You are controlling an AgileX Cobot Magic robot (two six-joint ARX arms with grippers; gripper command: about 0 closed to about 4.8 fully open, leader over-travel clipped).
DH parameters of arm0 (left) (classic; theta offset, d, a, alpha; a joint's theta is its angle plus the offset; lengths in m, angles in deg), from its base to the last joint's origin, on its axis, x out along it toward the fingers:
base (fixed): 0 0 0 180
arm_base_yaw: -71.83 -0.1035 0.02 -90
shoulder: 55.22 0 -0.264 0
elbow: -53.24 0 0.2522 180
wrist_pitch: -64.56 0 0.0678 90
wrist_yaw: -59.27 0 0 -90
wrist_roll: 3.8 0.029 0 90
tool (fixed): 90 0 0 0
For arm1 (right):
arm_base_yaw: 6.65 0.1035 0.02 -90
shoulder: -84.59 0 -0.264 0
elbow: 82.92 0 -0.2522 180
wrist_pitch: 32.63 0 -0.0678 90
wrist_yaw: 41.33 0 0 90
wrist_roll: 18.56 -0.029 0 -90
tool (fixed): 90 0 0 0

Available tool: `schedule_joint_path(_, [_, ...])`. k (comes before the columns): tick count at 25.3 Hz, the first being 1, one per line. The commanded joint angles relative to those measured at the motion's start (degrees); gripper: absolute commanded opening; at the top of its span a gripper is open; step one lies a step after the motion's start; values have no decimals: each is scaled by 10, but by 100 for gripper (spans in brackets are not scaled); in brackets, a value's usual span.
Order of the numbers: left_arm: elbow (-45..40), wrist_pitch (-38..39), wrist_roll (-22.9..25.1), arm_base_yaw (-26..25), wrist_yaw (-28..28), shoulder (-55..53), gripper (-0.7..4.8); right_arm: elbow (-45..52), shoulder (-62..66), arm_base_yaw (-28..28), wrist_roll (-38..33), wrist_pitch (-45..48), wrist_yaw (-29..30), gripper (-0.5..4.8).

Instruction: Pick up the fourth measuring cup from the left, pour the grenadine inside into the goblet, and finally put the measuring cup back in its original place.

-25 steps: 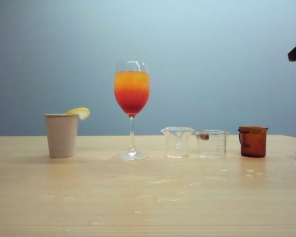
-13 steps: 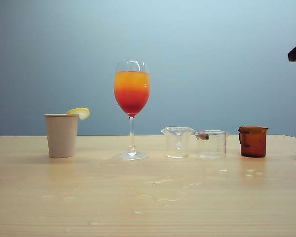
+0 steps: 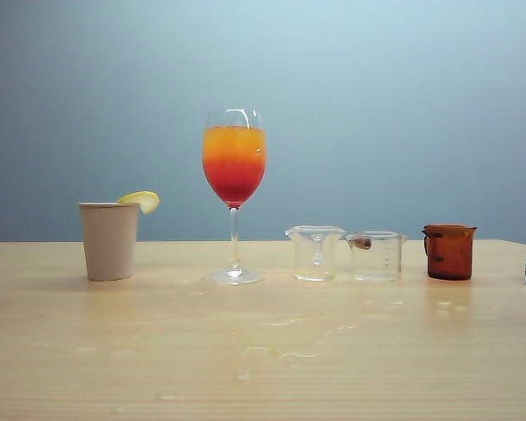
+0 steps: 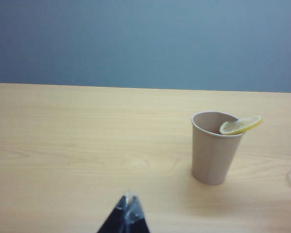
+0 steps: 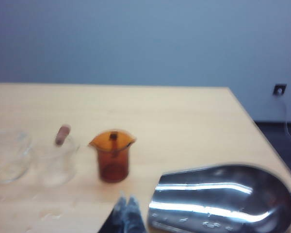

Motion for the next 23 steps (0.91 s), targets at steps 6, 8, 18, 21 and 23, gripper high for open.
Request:
schedule_joint_path(6, [2,-4,3,-2,-4,-1,3,30,-1,-72,-2,28,74,0])
schedule_joint_path(8, [2,-4,3,-2,-6,-1,4,30,-1,-72,-2,23,68,-1])
schedule_joint_path(18, [2,-4,3,-2,-6,-1,3,30,-1,-72,-2,25,22,-1])
schedule_joint_path(21, [2,-4,3,-2,-6,-1,4,30,-1,-72,-2,27,13,-1])
schedule_joint_path(23, [2,-4,3,-2,-6,-1,3,30,-1,-72,-2,26,13,-1])
